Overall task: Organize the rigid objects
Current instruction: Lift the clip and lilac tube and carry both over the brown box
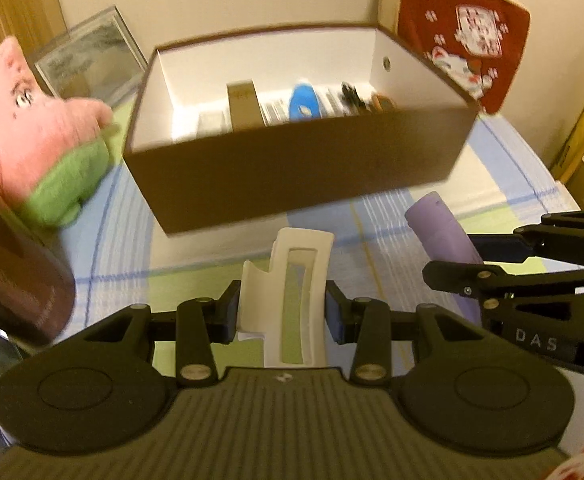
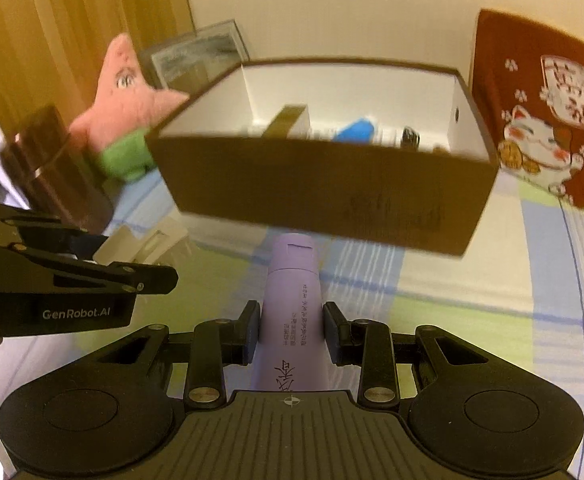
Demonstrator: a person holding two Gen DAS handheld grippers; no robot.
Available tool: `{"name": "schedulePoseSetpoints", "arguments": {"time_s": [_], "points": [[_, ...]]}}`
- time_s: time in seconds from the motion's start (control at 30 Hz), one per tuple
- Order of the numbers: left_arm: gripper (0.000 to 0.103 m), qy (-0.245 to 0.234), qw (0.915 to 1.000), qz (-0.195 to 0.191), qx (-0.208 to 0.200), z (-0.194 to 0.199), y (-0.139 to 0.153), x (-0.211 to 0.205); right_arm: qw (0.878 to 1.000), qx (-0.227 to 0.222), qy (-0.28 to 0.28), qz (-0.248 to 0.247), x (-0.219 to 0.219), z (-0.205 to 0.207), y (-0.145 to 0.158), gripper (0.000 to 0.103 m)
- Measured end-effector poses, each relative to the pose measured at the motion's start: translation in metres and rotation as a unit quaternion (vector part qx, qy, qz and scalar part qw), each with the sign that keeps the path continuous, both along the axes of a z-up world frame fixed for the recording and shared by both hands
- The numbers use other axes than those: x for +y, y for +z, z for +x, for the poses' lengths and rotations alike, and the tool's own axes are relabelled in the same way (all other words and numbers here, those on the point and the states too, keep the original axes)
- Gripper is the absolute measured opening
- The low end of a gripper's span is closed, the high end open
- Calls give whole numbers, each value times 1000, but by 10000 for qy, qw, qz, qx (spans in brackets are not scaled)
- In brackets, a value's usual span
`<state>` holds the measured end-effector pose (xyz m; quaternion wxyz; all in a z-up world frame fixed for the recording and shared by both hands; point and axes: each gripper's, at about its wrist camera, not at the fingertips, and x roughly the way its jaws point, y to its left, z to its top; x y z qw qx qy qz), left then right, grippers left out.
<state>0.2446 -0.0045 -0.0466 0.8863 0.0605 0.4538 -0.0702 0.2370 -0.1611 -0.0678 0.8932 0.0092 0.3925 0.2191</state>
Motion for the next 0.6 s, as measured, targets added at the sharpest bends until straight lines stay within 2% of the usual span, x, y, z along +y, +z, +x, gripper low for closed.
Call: {"name": "schedulePoseSetpoints", "arguments": {"time_s": [0.3,0.6], "points": [[37,142,9982,4,-584,52,42,10,9988,-350,-49,333,1,58,43,31],[37,279,9970,25,-725,116,56,19,9979,-408,-110,500,11,119,61,31]]}}
